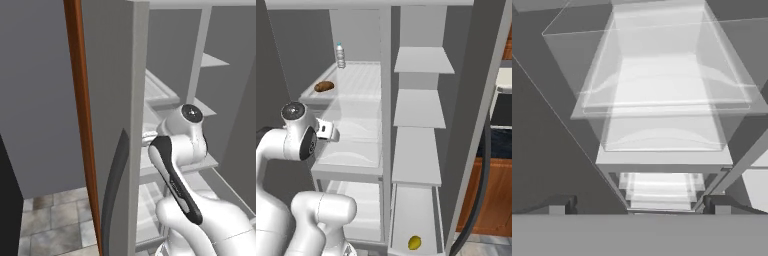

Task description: Take the lemon and potato from the fridge shelf and place them in the freezer drawer to begin freezing them.

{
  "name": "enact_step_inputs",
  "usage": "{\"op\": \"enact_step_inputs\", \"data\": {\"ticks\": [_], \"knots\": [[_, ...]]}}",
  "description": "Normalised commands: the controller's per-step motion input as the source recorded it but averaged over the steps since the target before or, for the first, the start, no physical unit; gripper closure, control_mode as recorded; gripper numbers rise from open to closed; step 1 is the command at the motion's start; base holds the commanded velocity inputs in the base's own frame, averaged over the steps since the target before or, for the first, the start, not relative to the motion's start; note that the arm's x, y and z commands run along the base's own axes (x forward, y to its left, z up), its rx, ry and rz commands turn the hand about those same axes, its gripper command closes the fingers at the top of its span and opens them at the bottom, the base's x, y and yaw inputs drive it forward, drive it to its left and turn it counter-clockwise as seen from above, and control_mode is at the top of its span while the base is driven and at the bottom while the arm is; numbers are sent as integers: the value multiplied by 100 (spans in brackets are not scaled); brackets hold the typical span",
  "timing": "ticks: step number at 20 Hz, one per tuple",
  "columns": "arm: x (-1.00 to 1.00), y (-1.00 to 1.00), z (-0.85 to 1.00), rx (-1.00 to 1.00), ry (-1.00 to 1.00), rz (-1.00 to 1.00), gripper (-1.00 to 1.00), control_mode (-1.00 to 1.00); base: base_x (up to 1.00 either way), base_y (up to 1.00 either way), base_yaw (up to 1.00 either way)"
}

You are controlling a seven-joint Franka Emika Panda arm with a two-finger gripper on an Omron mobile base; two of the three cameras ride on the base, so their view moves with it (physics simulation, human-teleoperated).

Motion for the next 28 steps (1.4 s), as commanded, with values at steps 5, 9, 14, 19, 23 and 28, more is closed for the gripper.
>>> {"op": "enact_step_inputs", "data": {"ticks": [5,9,14,19,23,28], "knots": [[33,9,100,0,0,-4,-100,-100,0,0,0],[44,4,100,0,5,-5,-100,-100,0,0,0],[34,0,58,12,16,0,-100,-100,0,0,0],[13,12,0,7,-6,-2,-100,-100,0,0,0],[61,33,-6,0,1,-12,-100,-100,0,0,0],[63,30,-4,0,0,-18,-100,-100,0,0,0]]}}
